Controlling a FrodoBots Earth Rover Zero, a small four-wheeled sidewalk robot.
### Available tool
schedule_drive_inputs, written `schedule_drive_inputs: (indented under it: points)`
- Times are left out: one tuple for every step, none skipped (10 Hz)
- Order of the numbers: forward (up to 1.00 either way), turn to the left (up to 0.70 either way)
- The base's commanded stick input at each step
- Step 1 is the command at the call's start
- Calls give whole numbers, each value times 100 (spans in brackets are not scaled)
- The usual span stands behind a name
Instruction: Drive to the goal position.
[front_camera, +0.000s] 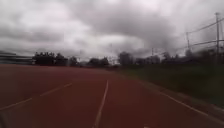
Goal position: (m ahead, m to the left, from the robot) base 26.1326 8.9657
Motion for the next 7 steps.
schedule_drive_inputs:
  points:
    - [70,0]
    - [70,0]
    - [70,0]
    - [70,0]
    - [70,0]
    - [70,0]
    - [70,0]
